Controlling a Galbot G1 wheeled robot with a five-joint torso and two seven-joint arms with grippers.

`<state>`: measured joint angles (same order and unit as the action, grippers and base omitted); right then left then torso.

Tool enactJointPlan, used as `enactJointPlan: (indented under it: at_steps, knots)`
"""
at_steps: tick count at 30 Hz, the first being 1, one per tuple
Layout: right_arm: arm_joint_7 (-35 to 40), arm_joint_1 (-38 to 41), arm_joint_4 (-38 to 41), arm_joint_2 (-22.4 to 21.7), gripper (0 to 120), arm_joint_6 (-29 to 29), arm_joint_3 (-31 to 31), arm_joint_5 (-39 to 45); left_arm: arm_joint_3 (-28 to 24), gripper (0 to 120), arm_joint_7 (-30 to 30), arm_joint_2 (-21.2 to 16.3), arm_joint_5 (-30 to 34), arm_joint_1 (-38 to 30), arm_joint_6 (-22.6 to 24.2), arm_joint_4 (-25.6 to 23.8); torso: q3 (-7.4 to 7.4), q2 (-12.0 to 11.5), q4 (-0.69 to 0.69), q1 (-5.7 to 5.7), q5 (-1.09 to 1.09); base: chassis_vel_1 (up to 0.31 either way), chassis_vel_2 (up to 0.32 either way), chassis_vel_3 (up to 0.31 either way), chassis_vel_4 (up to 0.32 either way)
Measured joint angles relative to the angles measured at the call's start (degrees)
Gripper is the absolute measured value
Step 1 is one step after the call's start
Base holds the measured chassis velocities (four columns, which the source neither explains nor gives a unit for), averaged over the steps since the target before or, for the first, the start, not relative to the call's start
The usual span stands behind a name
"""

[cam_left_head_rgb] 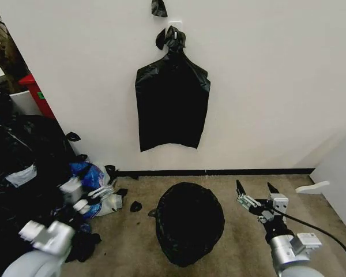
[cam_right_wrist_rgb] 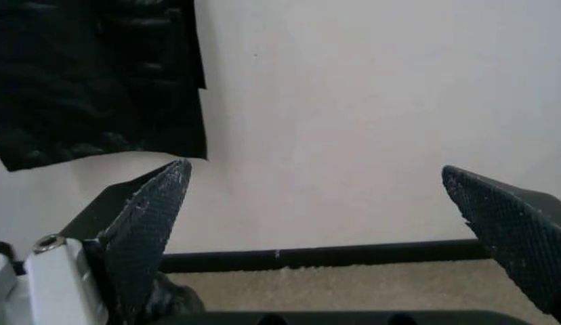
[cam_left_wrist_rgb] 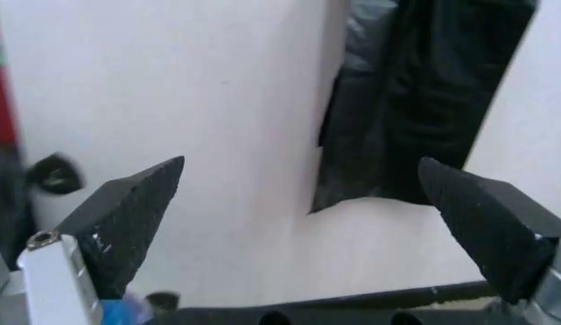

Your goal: Place the garbage bag over the trash bin.

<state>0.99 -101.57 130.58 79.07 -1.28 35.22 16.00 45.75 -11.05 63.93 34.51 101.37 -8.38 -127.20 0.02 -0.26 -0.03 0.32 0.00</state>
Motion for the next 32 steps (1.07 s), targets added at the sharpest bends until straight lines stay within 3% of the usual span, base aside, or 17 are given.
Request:
enactJointPlan:
  at_steps: [7, 32]
  knots:
    - [-1.9, -6.5, 0.0, 6.3, 100, 11.3, -0.6, -7.0, 1.1, 100, -0.2, 8.6, -5.7, 8.0, -4.5, -2.8, 0.0, 0.0, -0.02, 0.0, 0.0, 0.0, 0.0, 0.0, 0.0]
    - [-1.9, -6.2, -1.0, 4.4, 100, 12.1, -1.9, -3.9, -1.0, 100, 3.7, 9.4, -9.4, 6.3, -0.3, -4.1, 0.01, 0.0, -0.01, 0.0, 0.02, 0.0, 0.0, 0.0, 0.0]
